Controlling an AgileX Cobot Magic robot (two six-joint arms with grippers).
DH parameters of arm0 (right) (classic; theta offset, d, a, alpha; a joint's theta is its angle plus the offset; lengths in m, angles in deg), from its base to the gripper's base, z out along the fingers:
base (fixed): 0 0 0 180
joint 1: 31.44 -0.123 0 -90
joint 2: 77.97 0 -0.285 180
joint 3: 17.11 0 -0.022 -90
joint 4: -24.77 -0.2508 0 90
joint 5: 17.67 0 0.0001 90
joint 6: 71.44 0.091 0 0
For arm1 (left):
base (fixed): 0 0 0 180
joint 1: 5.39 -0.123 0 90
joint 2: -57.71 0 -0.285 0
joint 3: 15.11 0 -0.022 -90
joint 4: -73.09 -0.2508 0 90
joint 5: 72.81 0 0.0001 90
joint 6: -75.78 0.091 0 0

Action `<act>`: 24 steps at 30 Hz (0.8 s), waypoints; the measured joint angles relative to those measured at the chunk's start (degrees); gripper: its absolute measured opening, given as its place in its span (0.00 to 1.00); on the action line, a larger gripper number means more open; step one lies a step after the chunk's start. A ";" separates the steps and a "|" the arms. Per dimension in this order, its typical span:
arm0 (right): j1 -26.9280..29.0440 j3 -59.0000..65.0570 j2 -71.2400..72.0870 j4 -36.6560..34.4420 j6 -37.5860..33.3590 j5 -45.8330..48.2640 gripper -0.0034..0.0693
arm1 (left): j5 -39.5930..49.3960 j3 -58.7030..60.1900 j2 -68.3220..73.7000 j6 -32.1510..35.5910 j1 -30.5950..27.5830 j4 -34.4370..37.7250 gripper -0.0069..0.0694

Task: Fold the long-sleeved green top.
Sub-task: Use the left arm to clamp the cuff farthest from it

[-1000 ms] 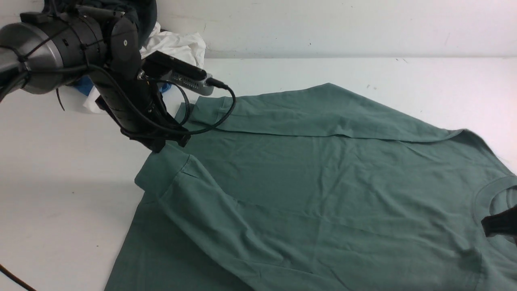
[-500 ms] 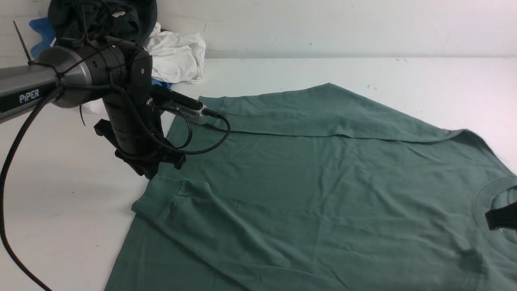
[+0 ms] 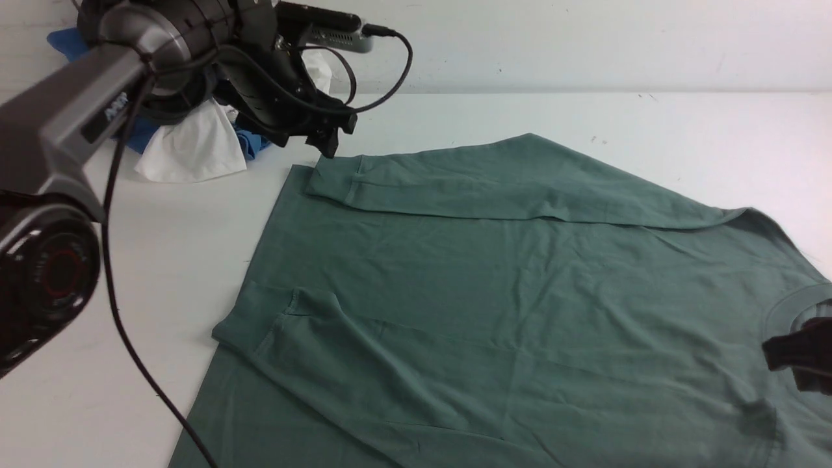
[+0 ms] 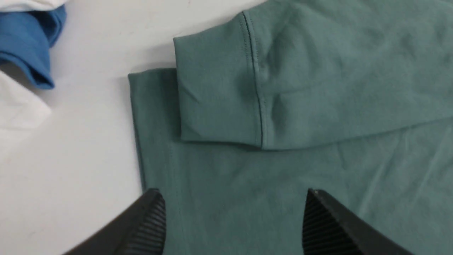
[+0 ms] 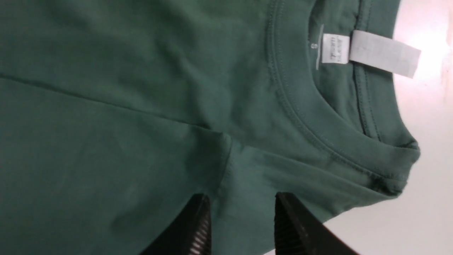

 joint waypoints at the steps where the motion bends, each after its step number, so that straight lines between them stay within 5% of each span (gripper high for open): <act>1: 0.00 -0.98 0.00 -1.41 -1.80 0.26 0.39 | 0.05 -1.54 1.80 -0.06 0.00 0.00 0.72; 7: 0.00 -10.67 -0.06 -8.64 -9.71 0.63 0.39 | -3.22 -4.93 8.73 -1.80 0.00 0.05 0.72; 24: 0.00 -16.64 -6.10 -9.36 -11.48 4.46 0.39 | -15.96 -5.12 14.30 -6.79 -1.75 0.05 0.69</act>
